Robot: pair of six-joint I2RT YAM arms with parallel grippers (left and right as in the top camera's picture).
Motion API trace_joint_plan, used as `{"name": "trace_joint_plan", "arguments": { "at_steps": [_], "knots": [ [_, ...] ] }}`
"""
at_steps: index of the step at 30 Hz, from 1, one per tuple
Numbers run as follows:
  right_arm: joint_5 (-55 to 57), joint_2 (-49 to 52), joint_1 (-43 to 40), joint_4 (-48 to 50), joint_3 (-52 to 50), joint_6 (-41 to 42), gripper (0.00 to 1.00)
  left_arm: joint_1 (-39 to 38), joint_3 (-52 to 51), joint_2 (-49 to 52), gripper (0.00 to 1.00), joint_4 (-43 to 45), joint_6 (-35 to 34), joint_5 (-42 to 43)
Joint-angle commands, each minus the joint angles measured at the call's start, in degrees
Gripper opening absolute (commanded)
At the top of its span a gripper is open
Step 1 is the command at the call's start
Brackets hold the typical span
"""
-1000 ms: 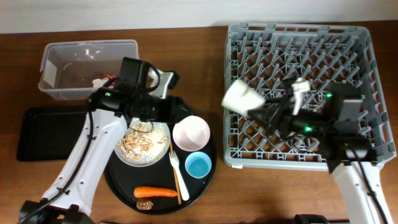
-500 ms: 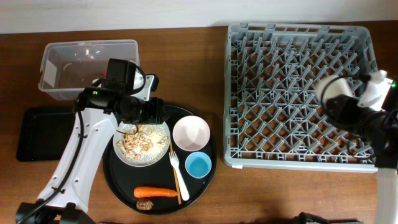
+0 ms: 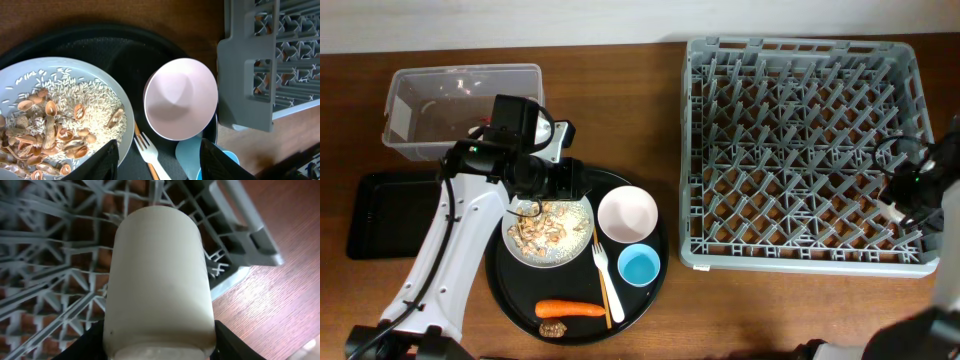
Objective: Sort waste into correct bins and load items into the dishwasher rack
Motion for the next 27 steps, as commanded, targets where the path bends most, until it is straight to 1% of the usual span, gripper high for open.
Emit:
{"name": "trace_joint_plan", "arguments": {
  "at_steps": [1, 4, 5, 6, 7, 8, 12, 16, 17, 20, 23, 26, 27],
  "knots": [
    [-0.1, 3.8, -0.5, 0.1, 0.8, 0.9, 0.12, 0.2, 0.4, 0.3, 0.51, -0.1, 1.0, -0.4],
    [-0.4, 5.9, -0.5, 0.6, 0.8, 0.9, 0.12, 0.2, 0.4, 0.3, 0.51, -0.1, 1.0, -0.4],
    [-1.1, 6.1, -0.5, 0.9, 0.8, 0.9, 0.14, 0.1, 0.4, 0.3, 0.51, -0.1, 1.0, -0.4],
    [-1.7, 6.1, -0.5, 1.0, 0.8, 0.9, 0.23, 0.2, 0.4, 0.3, 0.51, -0.1, 1.0, -0.4],
    [-3.2, 6.1, -0.5, 1.2, 0.8, 0.9, 0.78, 0.1, 0.4, 0.3, 0.51, -0.1, 1.0, -0.4],
    [-4.6, 6.1, -0.5, 1.4, 0.8, 0.9, 0.99, 0.2, 0.4, 0.3, 0.51, -0.2, 1.0, -0.4],
    [-7.5, 5.7, -0.5, 0.6, 2.9, 0.9, 0.99, 0.2, 0.4, 0.3, 0.51, -0.6, 1.0, -0.4],
    [-8.3, 3.8, -0.3, -4.2, 8.8, 0.9, 0.99, 0.1, 0.4, 0.3, 0.51, -0.8, 1.0, -0.4],
    [-10.2, 3.1, -0.1, -5.3, 9.8, 0.8, 0.98, 0.1, 0.4, 0.3, 0.51, -0.8, 1.0, -0.4],
    [-18.5, -0.3, 1.3, -7.9, 10.6, -4.4, 0.99, 0.1, 0.4, 0.3, 0.53, -1.4, 1.0, 0.0],
    [-25.5, -3.2, 4.6, -11.4, 10.5, -9.8, 0.99, -0.8, 0.3, 0.3, 0.57, -2.9, 1.0, 0.7],
    [-26.6, -5.5, 11.1, -13.4, 9.8, -11.7, 0.99, -3.5, 0.3, 0.3, 0.58, -4.2, 1.0, 0.7],
    [-26.6, -5.9, 13.8, -13.8, 9.7, -12.2, 0.99, -4.8, 0.3, 0.3, 0.61, -4.7, 1.0, 0.7]
  ]
}}
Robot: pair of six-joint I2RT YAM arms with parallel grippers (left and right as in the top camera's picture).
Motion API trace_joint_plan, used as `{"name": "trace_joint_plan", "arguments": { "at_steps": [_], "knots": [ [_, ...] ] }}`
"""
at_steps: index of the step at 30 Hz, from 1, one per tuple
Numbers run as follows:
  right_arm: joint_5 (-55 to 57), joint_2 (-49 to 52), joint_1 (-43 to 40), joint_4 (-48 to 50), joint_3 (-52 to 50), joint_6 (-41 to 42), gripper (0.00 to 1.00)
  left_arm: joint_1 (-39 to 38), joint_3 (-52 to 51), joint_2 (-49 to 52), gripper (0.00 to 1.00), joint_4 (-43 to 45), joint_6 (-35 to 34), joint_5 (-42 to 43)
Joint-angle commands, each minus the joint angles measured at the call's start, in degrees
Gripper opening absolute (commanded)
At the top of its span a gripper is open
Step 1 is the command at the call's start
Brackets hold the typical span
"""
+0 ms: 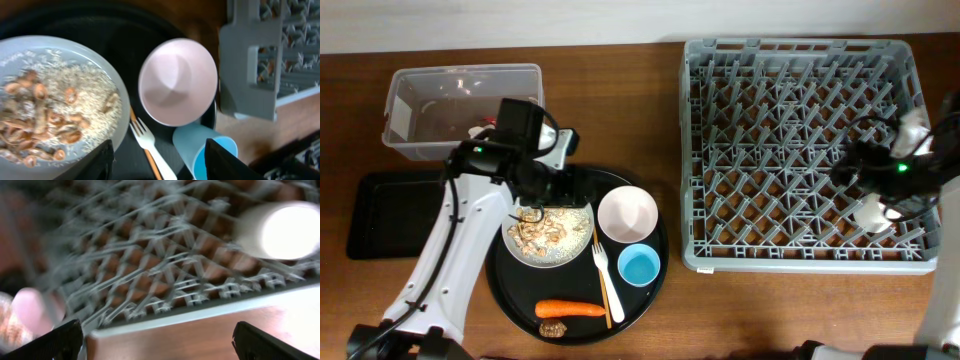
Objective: Sort waste into correct bins and load items into the dishwasher rack
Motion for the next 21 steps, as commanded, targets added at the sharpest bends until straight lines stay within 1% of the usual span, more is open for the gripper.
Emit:
{"name": "trace_joint_plan", "arguments": {
  "at_steps": [1, 3, 7, 12, 15, 17, 19, 20, 21],
  "knots": [
    [-4.0, -1.8, 8.2, -1.0, 0.3, -4.0, 0.99, -4.6, 0.1, 0.3, 0.63, -1.4, 1.0, 0.6],
    [-3.7, -1.7, 12.9, -0.9, 0.3, -3.9, 0.99, -7.4, -0.9, 0.3, 0.63, -2.1, 0.9, 0.3],
    [-1.9, -1.7, 17.8, -0.7, 0.3, -3.7, 0.99, -12.2, -4.3, 0.3, 0.61, -3.8, 0.0, -0.9],
    [-1.9, -1.7, 18.4, -1.0, 0.3, -3.7, 0.99, -16.4, -9.9, 0.3, 0.61, -2.8, -0.9, -0.9],
    [-1.9, -1.7, 18.4, -1.0, 0.3, -3.7, 0.99, -18.0, -13.5, 0.4, 0.61, 0.1, -0.9, -0.9],
    [-1.9, -1.7, 18.4, -1.0, 0.3, -3.7, 0.99, -18.6, -15.7, 0.5, 0.52, 2.4, -1.1, -0.9],
    [-1.9, -1.7, 18.4, -1.0, 0.3, -3.7, 0.99, -18.7, -16.8, 0.5, 0.36, 4.2, -1.7, -0.9],
    [-1.9, -1.7, 18.4, -1.0, 0.3, -3.7, 0.99, -18.7, -17.2, 0.5, 0.31, 5.0, -1.9, -0.9],
    [-1.9, -1.7, 18.4, -1.0, 0.3, -3.7, 0.99, -18.7, -17.4, 0.5, 0.23, 5.4, -1.9, -0.9]
  ]
}}
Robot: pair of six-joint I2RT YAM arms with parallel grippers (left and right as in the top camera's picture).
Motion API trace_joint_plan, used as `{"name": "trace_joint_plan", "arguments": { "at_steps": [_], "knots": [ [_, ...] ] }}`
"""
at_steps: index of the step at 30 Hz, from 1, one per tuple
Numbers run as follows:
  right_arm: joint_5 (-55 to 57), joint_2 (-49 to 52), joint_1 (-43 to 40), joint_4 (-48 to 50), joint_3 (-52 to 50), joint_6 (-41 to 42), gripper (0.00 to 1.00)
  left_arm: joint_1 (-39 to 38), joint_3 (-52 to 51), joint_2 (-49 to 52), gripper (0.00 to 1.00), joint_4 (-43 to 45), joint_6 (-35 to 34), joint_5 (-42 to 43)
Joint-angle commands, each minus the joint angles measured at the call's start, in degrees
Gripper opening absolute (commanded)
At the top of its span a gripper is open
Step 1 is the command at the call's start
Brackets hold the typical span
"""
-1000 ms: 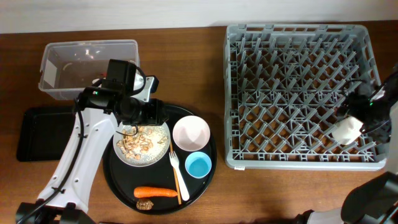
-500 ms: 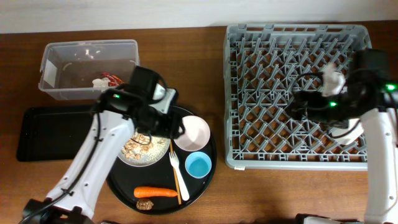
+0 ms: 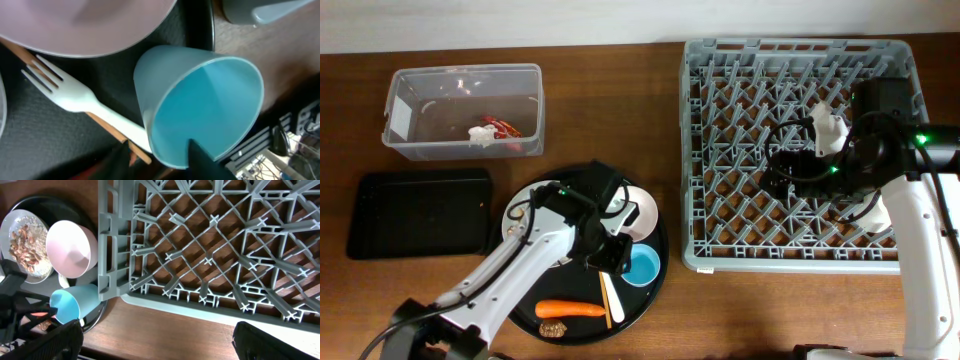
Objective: Sort waste into correct bins and load items into the dishwasher rack
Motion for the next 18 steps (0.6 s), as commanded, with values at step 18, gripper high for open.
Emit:
{"name": "trace_joint_plan", "arguments": {
  "at_steps": [18],
  "knots": [
    [0.4, -0.7, 0.3, -0.9, 0.3, -0.9, 0.99, 8.3, 10.8, -5.2, 0.0, 0.0, 1.1, 5.9]
  ]
}}
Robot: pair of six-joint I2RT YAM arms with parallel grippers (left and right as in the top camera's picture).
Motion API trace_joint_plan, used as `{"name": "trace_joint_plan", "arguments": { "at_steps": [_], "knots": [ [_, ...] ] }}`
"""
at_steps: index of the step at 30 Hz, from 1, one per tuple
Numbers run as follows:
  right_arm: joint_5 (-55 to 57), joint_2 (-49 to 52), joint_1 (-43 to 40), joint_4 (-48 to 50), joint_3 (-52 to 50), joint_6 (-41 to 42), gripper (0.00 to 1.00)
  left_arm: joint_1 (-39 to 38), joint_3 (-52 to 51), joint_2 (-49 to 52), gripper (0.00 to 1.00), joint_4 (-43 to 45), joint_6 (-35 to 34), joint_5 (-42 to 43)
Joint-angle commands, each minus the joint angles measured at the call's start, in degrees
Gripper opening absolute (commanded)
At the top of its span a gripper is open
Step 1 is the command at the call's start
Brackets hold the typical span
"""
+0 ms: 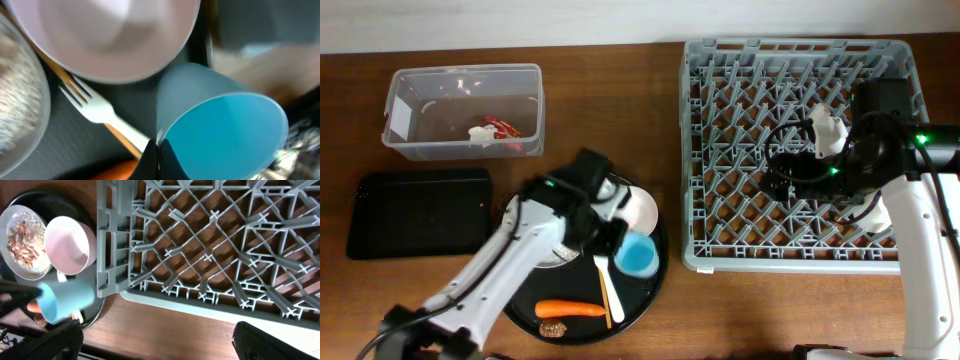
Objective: Sort waste into correct bins and load items into the dishwasher rack
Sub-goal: 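Lift the blue cup with the left gripper and hand it to the right gripper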
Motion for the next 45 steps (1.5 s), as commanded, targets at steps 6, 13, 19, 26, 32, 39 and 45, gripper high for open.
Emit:
{"name": "trace_joint_plan", "arguments": {
  "at_steps": [6, 13, 19, 26, 32, 39, 45],
  "knots": [
    [-11.8, -0.4, 0.3, -0.2, 0.3, -13.7, 0.99, 15.6, 11.3, -5.5, 0.0, 6.5, 6.1, 30.1],
    [-40.1, 1.6, 0.4, -2.0, 0.3, -37.8, 0.99, 27.4, 11.3, -4.5, 0.0, 13.1, 6.7, 56.2],
    [-49.2, 2.3, 4.8, -0.4, 0.3, -44.2, 0.99, 26.9, 11.3, -4.5, 0.0, 14.3, 6.6, 61.6],
    [-49.0, 2.6, 11.1, 5.9, 0.3, -44.2, 0.97, 21.9, 11.3, -4.5, 0.0, 14.3, 6.7, 62.5],
    [-51.8, 2.6, 12.3, 7.3, 0.3, -44.2, 0.93, 17.3, 11.3, -4.5, 0.0, 14.4, 6.7, 62.4],
    [-54.9, 2.6, 12.3, 7.4, 0.3, -44.2, 0.89, 16.4, 11.3, -4.5, 0.0, 14.8, 6.7, 60.9],
    [-58.5, 2.6, 12.3, 7.4, 0.3, -44.2, 0.59, 16.4, 11.3, -4.5, 0.0, 14.8, 6.7, 60.8]
  ]
}}
